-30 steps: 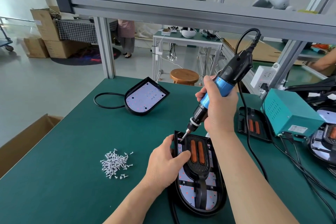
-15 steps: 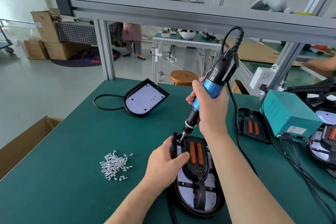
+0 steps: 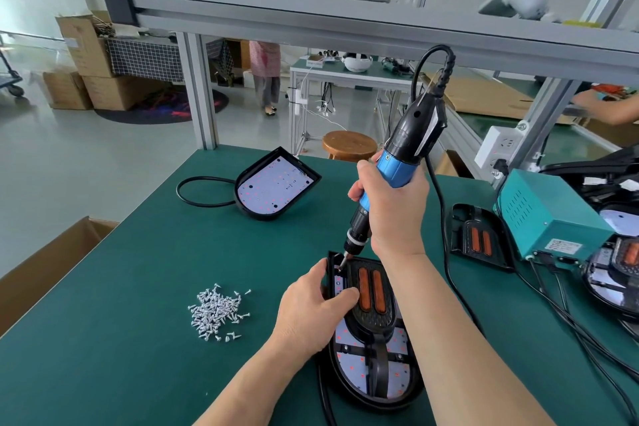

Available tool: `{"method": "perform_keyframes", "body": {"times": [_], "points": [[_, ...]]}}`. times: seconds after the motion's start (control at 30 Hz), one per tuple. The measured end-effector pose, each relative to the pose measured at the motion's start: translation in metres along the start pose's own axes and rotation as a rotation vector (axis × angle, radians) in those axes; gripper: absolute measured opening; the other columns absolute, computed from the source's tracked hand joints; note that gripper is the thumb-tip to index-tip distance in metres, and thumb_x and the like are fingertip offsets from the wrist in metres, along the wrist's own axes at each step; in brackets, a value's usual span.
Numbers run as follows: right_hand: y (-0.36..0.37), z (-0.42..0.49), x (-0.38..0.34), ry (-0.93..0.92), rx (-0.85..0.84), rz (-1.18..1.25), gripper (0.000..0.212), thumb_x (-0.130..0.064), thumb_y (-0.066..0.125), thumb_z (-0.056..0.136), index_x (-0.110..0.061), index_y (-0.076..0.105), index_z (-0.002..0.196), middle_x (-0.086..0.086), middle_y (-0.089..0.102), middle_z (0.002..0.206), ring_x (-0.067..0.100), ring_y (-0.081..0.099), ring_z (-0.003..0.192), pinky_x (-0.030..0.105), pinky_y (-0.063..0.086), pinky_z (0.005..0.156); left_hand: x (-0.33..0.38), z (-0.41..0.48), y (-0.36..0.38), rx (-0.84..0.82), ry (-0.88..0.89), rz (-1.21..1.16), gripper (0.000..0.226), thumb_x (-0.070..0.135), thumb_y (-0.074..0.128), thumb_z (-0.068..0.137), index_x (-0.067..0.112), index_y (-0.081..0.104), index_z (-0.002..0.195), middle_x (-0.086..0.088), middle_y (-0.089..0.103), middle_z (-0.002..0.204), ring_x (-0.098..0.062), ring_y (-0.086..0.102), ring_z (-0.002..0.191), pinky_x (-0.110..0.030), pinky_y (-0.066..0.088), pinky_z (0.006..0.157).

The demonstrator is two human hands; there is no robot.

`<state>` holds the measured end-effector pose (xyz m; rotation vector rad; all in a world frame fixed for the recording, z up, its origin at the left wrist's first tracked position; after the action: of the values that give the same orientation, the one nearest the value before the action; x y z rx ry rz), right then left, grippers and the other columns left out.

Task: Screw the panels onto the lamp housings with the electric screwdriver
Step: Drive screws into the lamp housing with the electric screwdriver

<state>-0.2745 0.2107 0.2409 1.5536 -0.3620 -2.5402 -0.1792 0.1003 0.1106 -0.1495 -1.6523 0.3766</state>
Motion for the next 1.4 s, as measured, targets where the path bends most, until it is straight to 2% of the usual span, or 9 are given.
{"method": "perform_keyframes", "body": {"times": [0.2, 0.43, 0.57, 0.73, 0.9, 1.0, 1.13, 1.3, 1.4], "points": [[0.0, -0.003, 0.002, 0.026, -0.004, 0.025, 0.015, -0.01, 0.064, 0.076, -0.016, 0.052, 0.083, -0.005, 0.054, 0.05, 0.017, 0.052, 0.045, 0.028, 0.047, 0.051, -0.001, 0.001, -0.001, 0.013, 0.005, 0.007, 0.031, 0.046, 0.058, 0.074, 0.031, 0.064, 0.1, 0.002, 0.074, 0.088, -0.028, 0.066, 0.084, -0.048, 0.054, 0.084], [0.018, -0.008, 0.001, 0.038, -0.13, 0.012, 0.018, -0.012, 0.068, 0.077, -0.014, 0.057, 0.091, 0.003, 0.056, 0.061, 0.018, 0.057, 0.051, 0.03, 0.051, 0.057, 0.0, -0.001, -0.001, 0.009, 0.002, 0.015, 0.033, 0.045, 0.056, 0.075, 0.03, 0.064, 0.103, 0.005, 0.074, 0.091, -0.021, 0.066, 0.088, -0.046, 0.053, 0.087], [0.009, -0.006, -0.005, 0.064, -0.135, 0.08, 0.023, -0.012, 0.072, 0.079, -0.01, 0.059, 0.099, 0.011, 0.056, 0.077, 0.02, 0.058, 0.053, 0.028, 0.052, 0.058, 0.002, -0.002, 0.0, -0.008, -0.007, 0.0, 0.035, 0.047, 0.057, 0.075, 0.034, 0.063, 0.107, 0.008, 0.074, 0.095, -0.018, 0.068, 0.093, -0.045, 0.053, 0.091], [-0.009, 0.006, -0.036, 0.01, -0.066, 0.142, 0.015, -0.009, 0.07, 0.084, -0.013, 0.06, 0.093, 0.003, 0.059, 0.063, 0.019, 0.057, 0.052, 0.029, 0.051, 0.059, 0.004, -0.002, 0.001, -0.019, -0.004, 0.007, 0.032, 0.045, 0.058, 0.074, 0.038, 0.065, 0.103, 0.015, 0.075, 0.093, -0.014, 0.068, 0.093, -0.043, 0.053, 0.091], [-0.049, 0.011, -0.049, 0.037, 0.017, 0.097, 0.014, -0.01, 0.072, 0.087, -0.013, 0.059, 0.092, 0.001, 0.058, 0.06, 0.02, 0.057, 0.052, 0.027, 0.05, 0.055, 0.003, -0.003, 0.002, -0.021, -0.007, 0.002, 0.033, 0.045, 0.058, 0.072, 0.042, 0.065, 0.103, 0.015, 0.075, 0.09, -0.015, 0.069, 0.091, -0.04, 0.054, 0.091], [-0.083, 0.005, -0.035, 0.118, 0.123, 0.087, 0.016, -0.01, 0.073, 0.091, -0.013, 0.057, 0.096, 0.0, 0.059, 0.06, 0.018, 0.059, 0.052, 0.026, 0.049, 0.052, 0.002, -0.003, 0.001, -0.015, -0.015, 0.004, 0.035, 0.045, 0.058, 0.071, 0.043, 0.065, 0.105, 0.019, 0.074, 0.091, -0.01, 0.069, 0.091, -0.038, 0.054, 0.091], [-0.13, 0.0, -0.01, 0.268, 0.259, 0.096, 0.024, -0.024, 0.076, 0.091, -0.015, 0.055, 0.099, 0.0, 0.063, 0.062, 0.015, 0.063, 0.052, 0.024, 0.05, 0.049, 0.0, -0.002, 0.001, -0.005, -0.02, 0.013, 0.033, 0.047, 0.057, 0.069, 0.045, 0.064, 0.102, 0.024, 0.073, 0.092, -0.004, 0.067, 0.093, -0.034, 0.052, 0.092], [-0.17, -0.008, 0.028, 0.596, 0.182, -0.094, 0.033, -0.035, 0.078, 0.089, -0.012, 0.057, 0.101, 0.012, 0.067, 0.08, 0.019, 0.067, 0.053, 0.026, 0.052, 0.045, 0.0, -0.003, 0.002, -0.003, -0.018, 0.014, 0.03, 0.048, 0.057, 0.069, 0.05, 0.062, 0.098, 0.026, 0.072, 0.091, -0.001, 0.066, 0.092, -0.031, 0.052, 0.09], [-0.18, -0.02, 0.046, 0.734, 0.074, -0.316, 0.051, -0.028, 0.079, 0.088, -0.014, 0.044, 0.122, 0.016, 0.064, 0.099, 0.021, 0.069, 0.054, 0.028, 0.052, 0.046, 0.001, -0.003, 0.002, 0.002, -0.013, 0.003, 0.027, 0.049, 0.058, 0.069, 0.06, 0.06, 0.093, 0.027, 0.072, 0.091, 0.002, 0.065, 0.089, -0.026, 0.051, 0.086]]}}
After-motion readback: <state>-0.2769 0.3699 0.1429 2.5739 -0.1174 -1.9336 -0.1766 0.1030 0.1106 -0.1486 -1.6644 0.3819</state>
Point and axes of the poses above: each hand's wrist, its own z-axis towards the middle knuckle, its own y-axis out of the palm, x = y × z, the point moved 9 cm from there along z, towards the middle knuckle
